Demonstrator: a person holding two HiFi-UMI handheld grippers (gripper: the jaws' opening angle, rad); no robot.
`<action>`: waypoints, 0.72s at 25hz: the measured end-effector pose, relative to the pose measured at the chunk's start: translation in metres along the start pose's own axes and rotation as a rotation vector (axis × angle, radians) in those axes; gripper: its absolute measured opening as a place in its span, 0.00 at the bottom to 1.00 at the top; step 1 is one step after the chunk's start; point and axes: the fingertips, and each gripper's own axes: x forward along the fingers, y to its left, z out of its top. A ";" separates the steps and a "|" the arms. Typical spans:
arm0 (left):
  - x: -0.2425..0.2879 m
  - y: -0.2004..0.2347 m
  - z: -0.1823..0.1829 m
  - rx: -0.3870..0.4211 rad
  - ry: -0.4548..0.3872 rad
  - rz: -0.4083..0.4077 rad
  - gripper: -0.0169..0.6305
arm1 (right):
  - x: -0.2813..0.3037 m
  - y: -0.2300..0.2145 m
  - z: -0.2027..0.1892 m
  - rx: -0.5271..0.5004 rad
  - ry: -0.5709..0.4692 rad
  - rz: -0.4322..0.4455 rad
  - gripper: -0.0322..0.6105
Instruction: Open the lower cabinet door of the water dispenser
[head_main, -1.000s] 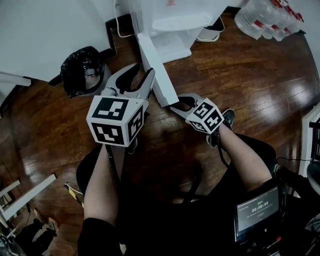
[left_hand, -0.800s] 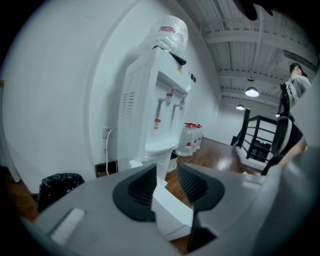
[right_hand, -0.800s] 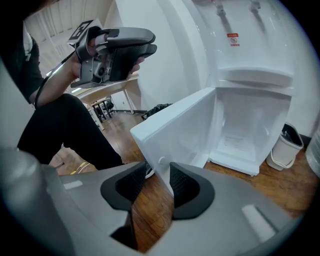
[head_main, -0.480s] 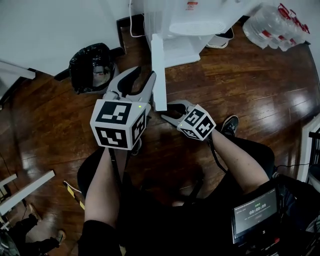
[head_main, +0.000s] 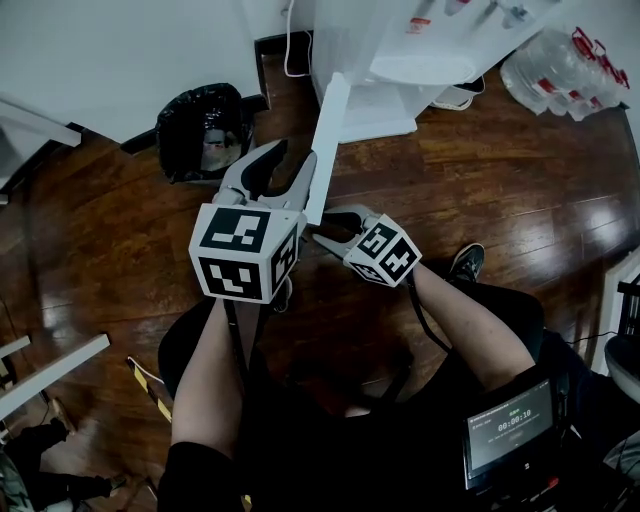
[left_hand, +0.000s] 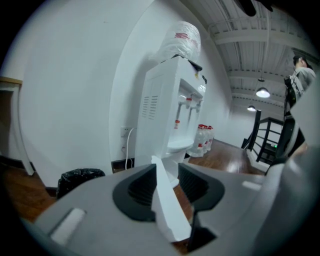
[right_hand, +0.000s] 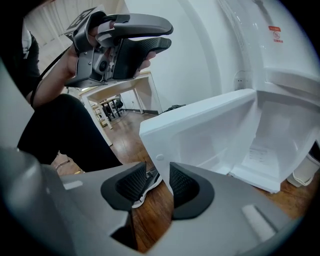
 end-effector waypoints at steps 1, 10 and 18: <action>-0.001 0.004 -0.001 -0.002 0.001 0.006 0.27 | 0.003 0.001 0.002 -0.002 0.000 0.000 0.28; -0.007 0.033 0.009 -0.040 -0.030 0.051 0.26 | 0.024 0.005 0.019 0.032 -0.036 -0.036 0.27; -0.009 0.056 0.005 -0.048 -0.020 0.084 0.26 | 0.052 0.007 0.043 0.062 -0.072 -0.073 0.26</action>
